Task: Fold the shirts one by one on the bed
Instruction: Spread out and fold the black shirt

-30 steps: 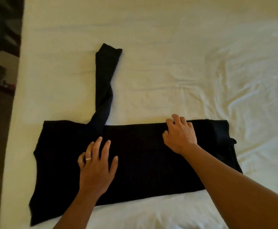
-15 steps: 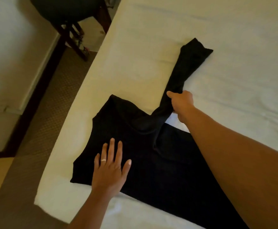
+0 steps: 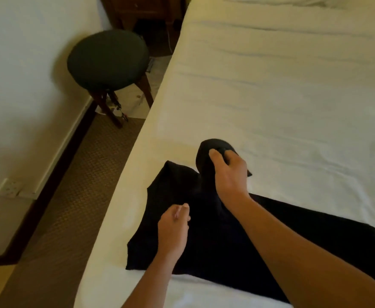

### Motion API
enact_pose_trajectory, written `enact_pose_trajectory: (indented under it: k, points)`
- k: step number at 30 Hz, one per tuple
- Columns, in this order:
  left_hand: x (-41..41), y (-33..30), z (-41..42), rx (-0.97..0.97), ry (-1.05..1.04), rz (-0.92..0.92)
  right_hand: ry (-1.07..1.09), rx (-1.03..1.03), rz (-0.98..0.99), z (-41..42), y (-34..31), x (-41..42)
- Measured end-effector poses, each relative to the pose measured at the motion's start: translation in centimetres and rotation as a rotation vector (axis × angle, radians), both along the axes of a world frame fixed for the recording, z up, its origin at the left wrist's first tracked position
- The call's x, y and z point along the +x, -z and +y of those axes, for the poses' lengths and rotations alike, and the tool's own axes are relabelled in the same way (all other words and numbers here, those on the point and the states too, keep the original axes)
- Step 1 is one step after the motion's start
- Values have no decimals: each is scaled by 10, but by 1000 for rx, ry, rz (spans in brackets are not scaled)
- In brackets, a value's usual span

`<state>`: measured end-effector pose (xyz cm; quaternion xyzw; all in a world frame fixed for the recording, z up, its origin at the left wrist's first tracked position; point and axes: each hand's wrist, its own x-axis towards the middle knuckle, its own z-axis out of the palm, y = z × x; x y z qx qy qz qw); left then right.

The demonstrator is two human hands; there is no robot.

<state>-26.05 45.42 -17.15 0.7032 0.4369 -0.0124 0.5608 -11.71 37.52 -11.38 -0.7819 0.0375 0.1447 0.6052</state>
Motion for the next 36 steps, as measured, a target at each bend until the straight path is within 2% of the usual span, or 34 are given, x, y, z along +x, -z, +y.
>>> enact_pose_trajectory:
  k: [3, 6, 9, 11, 13, 15, 17, 20, 23, 25, 29, 31, 33, 36]
  points:
    - [6, -27, 14, -265, -93, -61, -64, -112, -78, -10, 4, -57]
    - [-1, -43, 28, -402, -63, 44, -161, -259, -104, -18, 25, -119]
    - [-19, -42, 46, -255, 168, 91, -303, -427, 29, -18, 41, -168]
    - [-32, -34, 55, -221, 276, 85, -322, -568, 78, -22, 52, -184]
    - [-45, -20, 63, -138, 432, 97, -216, -679, -19, -28, 60, -188]
    - [-56, -6, 70, -69, 551, 80, -156, -782, -267, -34, 65, -186]
    - [-64, 2, 74, -55, 594, 55, -297, -923, -343, -39, 70, -177]
    - [-72, 15, 76, -77, 650, 1, -588, -1107, -294, -46, 66, -157]
    - [-75, 27, 76, -106, 696, -55, -700, -1174, -375, -40, 60, -140]
    - [-74, 32, 75, -89, 690, -78, -777, -1202, -358, -32, 58, -130]
    - [-80, 36, 76, 23, 612, -14, -794, -1240, -418, -27, 55, -119]
    - [-88, 37, 81, 155, 651, 53, -780, -1191, -466, -29, 53, -120]
    - [-97, 39, 85, 365, 774, 112, -781, -1126, -500, -31, 46, -121]
    - [-104, 40, 84, 434, 893, 143, -773, -1029, -446, -37, 34, -125]
